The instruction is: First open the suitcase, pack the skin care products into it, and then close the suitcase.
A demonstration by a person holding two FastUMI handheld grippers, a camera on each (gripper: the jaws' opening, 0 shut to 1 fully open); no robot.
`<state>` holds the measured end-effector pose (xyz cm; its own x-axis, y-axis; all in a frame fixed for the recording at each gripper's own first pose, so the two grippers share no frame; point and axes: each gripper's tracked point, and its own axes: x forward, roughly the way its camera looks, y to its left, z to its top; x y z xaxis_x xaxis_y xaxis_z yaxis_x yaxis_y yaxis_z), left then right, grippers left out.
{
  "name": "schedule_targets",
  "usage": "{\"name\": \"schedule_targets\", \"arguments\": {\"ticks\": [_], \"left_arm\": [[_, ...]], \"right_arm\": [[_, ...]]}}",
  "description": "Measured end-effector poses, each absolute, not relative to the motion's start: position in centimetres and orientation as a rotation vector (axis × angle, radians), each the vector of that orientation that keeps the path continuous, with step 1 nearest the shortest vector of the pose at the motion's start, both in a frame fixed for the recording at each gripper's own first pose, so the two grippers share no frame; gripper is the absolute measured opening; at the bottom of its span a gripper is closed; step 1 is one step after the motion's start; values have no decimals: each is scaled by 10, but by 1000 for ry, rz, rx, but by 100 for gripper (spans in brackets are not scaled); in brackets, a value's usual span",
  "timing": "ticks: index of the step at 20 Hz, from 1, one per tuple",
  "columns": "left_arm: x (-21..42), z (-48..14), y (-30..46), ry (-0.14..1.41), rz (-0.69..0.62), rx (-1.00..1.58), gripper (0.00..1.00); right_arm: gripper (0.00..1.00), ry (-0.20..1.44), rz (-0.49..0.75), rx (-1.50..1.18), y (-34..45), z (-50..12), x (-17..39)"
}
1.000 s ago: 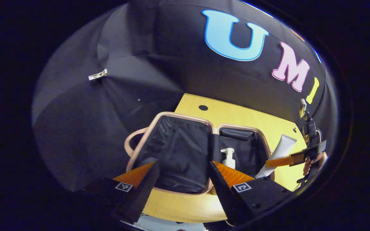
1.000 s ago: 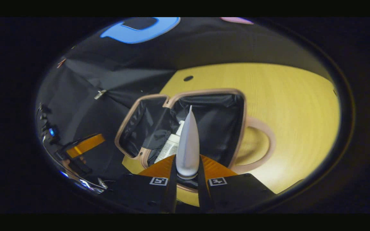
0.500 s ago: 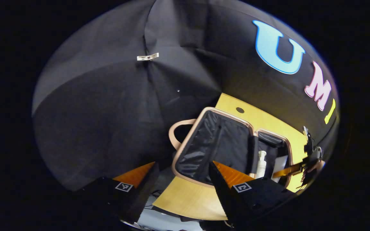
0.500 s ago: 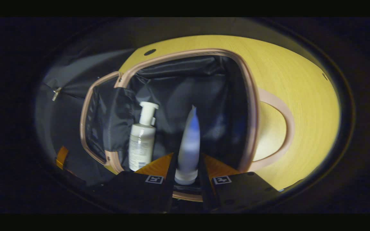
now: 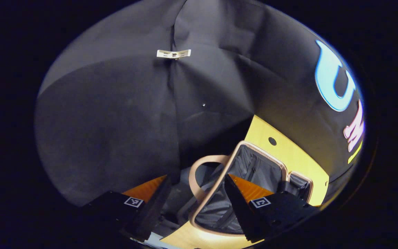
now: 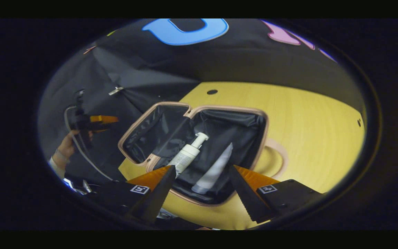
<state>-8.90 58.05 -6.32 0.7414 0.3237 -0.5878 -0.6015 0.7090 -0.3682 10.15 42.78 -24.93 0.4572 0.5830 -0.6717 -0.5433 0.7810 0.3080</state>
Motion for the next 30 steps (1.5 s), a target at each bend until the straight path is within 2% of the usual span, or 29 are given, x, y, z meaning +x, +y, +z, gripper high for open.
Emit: {"name": "schedule_targets", "arguments": {"ticks": [6,11,12,13,16,21,24,30], "left_arm": [[-69,-141,617,790,583,-545,97],[-49,-177,622,887,589,-534,97],[-38,-181,620,873,546,-559,97],[-30,-178,604,865,490,-611,92],[-30,-181,587,941,490,-557,20],[-31,-137,587,828,445,-537,14],[-34,-97,578,769,397,-410,10],[-40,19,517,614,290,-203,6]], "right_arm": [[97,835,560,50,347,-235,88],[98,869,471,58,312,-238,86],[98,866,474,55,310,-236,85],[98,861,473,51,309,-235,85],[97,871,482,50,310,-234,84],[98,843,505,38,314,-234,78],[98,822,523,39,305,-228,75],[98,723,554,103,290,-206,78]]}}
